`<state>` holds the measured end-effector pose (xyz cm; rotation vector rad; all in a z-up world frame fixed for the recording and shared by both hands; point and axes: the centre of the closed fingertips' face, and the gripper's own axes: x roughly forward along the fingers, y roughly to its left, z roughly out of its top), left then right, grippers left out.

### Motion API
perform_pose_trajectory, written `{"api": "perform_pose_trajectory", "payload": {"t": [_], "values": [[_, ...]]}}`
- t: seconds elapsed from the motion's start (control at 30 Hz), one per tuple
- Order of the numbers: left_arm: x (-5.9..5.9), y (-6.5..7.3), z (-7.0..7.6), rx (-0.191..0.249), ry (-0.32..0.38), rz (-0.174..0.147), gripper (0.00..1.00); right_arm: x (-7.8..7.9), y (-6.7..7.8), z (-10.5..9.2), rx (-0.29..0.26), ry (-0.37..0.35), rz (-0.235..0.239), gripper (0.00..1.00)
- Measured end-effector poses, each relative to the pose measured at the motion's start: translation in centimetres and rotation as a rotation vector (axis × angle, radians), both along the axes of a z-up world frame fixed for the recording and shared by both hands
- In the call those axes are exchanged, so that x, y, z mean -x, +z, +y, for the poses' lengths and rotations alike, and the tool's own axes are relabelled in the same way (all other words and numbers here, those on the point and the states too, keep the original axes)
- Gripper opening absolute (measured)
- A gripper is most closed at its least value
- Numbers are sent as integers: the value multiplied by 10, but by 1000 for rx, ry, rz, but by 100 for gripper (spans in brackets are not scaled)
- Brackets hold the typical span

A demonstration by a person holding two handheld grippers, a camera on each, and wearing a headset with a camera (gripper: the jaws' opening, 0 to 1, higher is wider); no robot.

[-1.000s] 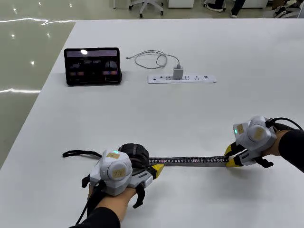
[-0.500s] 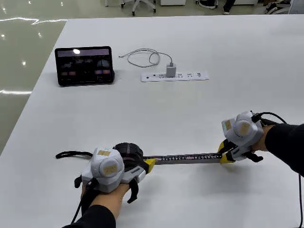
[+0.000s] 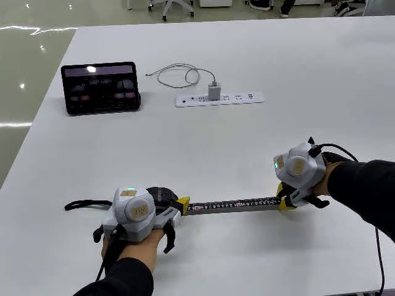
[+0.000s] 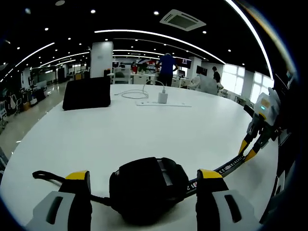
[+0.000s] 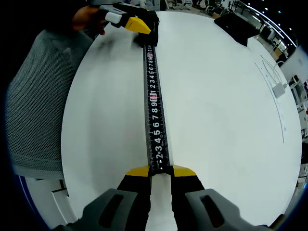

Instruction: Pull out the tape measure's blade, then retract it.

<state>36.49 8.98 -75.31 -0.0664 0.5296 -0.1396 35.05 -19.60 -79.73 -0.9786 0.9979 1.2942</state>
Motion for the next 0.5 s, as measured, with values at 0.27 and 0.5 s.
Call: {"api": "perform_pose_trajectory", "payload": {"t": [0.27,0.5], "values": [[0,-6,-6,28,13,38,69,0,0,0,-16,-17,7,10],[0,-9,-8,-15,-7,48,64,0,0,0,-30,-34,6,10]]}}
